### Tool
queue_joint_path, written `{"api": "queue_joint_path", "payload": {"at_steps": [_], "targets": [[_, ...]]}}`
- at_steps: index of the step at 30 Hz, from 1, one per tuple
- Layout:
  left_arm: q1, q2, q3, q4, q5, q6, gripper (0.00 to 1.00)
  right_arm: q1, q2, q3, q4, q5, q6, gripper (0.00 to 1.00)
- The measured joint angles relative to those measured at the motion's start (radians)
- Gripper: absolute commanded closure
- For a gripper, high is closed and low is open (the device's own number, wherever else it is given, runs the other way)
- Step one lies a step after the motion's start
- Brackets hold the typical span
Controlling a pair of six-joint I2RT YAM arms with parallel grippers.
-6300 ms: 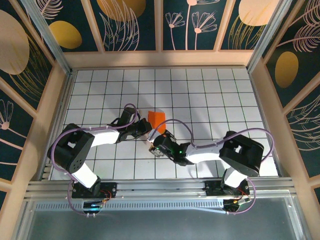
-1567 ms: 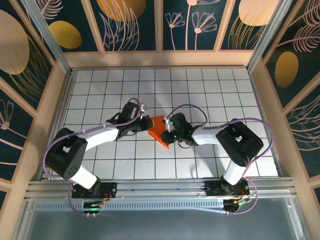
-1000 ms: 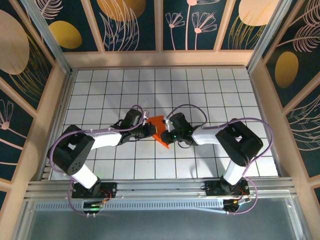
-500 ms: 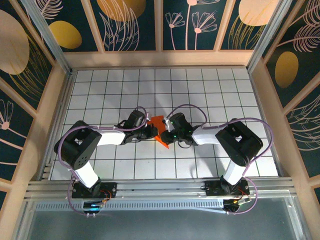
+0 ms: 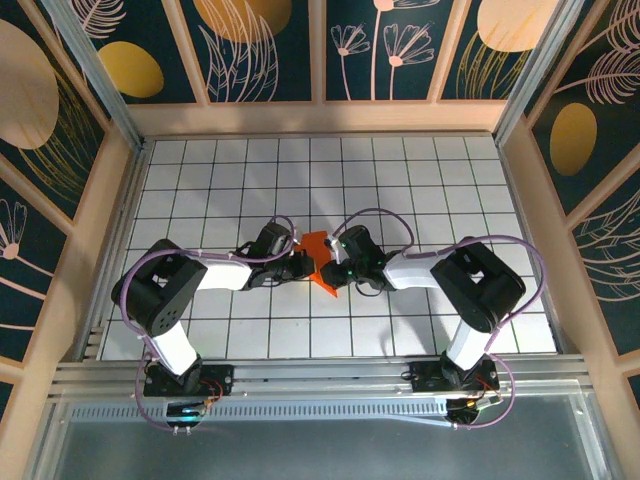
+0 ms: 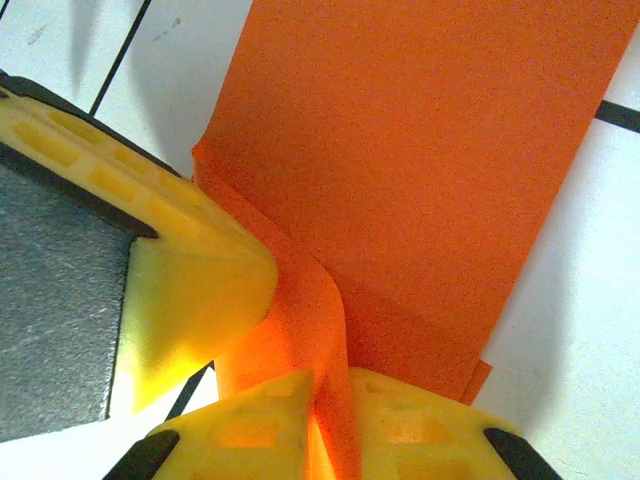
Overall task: Fold a paper plane with a square sheet of paper (fold left side to right side)
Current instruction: Third fold the triangle at the center of the table.
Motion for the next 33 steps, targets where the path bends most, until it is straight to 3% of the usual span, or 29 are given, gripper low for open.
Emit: {"api": "queue_joint_path", "payload": {"at_steps": [16,33], "targets": [[0.0,0.01,-0.012,0.008,-0.023,0.0,1.0,0.0,0.0,0.001,0.0,0.0,0.0,0.83],[0.0,0.015,-0.014,0.019,-0.026,-0.005,1.0,-0.085,-0.045,0.067,-0.107,-0.031,0.029,0.56]]}}
